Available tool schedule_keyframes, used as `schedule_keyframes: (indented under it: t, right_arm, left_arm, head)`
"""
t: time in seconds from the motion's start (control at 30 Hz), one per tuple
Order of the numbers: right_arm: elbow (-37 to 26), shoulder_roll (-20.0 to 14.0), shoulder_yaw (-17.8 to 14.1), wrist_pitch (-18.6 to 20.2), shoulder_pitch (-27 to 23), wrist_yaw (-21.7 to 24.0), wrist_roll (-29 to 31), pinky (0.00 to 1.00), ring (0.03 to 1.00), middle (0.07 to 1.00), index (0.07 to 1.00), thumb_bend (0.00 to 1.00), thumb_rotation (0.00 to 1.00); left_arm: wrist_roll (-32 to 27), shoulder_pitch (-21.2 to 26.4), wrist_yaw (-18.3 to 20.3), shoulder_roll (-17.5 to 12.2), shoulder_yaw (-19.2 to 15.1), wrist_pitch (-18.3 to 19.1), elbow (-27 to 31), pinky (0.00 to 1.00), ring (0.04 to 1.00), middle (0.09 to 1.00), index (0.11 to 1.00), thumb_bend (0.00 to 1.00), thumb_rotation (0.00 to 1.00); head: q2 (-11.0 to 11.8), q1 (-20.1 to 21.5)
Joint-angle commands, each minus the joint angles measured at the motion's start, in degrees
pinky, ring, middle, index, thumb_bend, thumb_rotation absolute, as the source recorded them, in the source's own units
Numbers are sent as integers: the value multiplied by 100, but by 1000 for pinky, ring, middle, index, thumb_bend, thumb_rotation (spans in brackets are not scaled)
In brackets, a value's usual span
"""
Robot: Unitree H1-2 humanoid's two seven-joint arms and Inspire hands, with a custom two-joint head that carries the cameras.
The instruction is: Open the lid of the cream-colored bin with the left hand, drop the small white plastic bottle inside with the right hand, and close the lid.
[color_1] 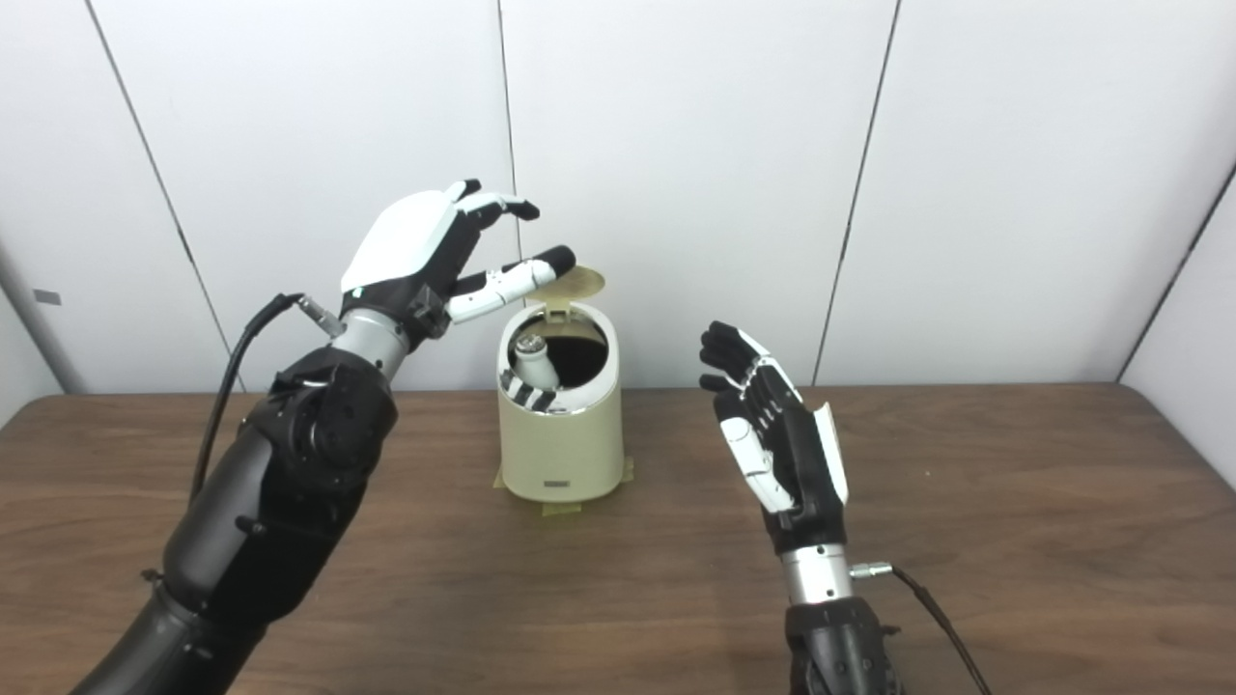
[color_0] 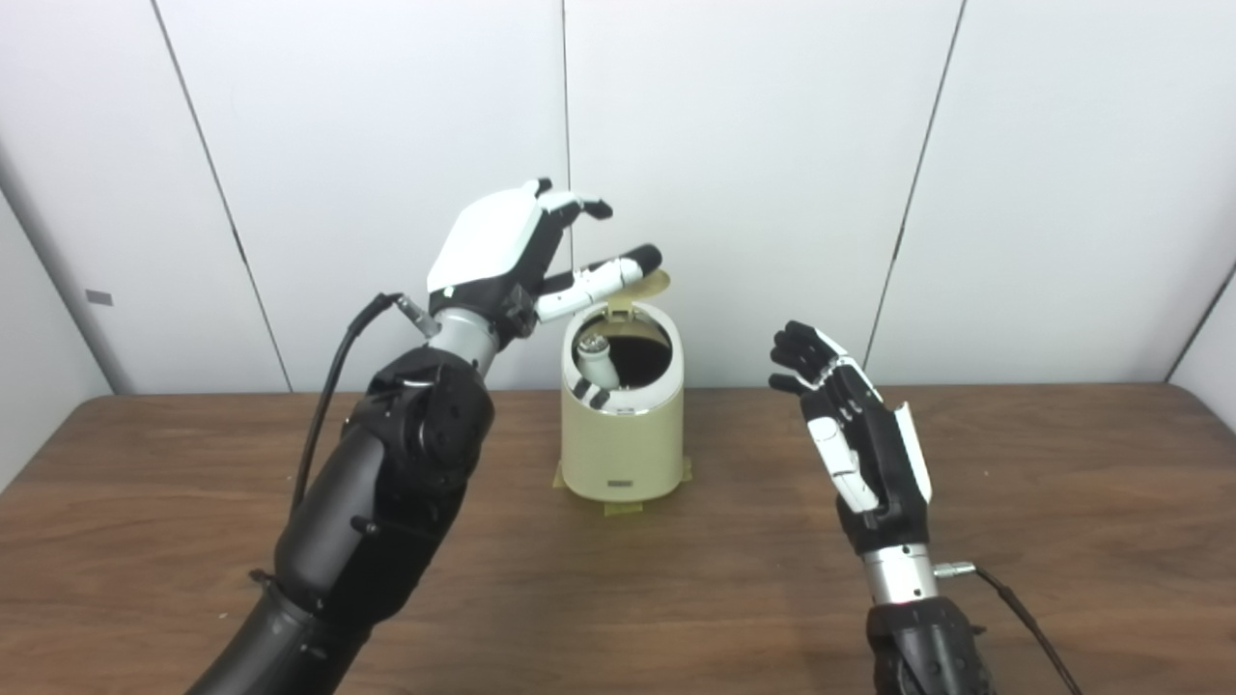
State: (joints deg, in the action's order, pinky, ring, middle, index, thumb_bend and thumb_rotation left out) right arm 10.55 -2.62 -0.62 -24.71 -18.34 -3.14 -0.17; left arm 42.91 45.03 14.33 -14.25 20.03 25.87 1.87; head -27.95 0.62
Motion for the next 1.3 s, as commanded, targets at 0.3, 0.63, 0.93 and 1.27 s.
schedule_keyframes:
  t: [0.3, 0.63, 0.93, 1.27]
  right_arm:
    - [-120, 39, -12, -39, -195, 31, -40, 747, 817, 830, 816, 277, 754]
    - [-98, 90, -54, 45, -219, -19, -63, 754, 821, 831, 821, 276, 749]
    - [-85, 91, -56, 27, -220, -3, -43, 756, 820, 829, 820, 290, 740]
    - [-105, 121, -55, 49, -224, -80, -191, 754, 823, 832, 821, 276, 747]
  left_arm:
    - [244, 588, -46, 36, 10, -58, -381, 1000, 1000, 930, 851, 776, 1000]
    - [274, 470, -52, 47, 125, -128, -459, 1000, 988, 903, 846, 769, 1000]
    - [284, 410, 57, 127, 181, -62, -325, 1000, 984, 936, 844, 819, 1000]
    - [126, 137, 108, 83, 219, -497, -154, 1000, 957, 847, 817, 772, 1000]
  head:
    - [10, 34]
    - [30, 61]
    - [-24, 99]
    - [-47, 152]
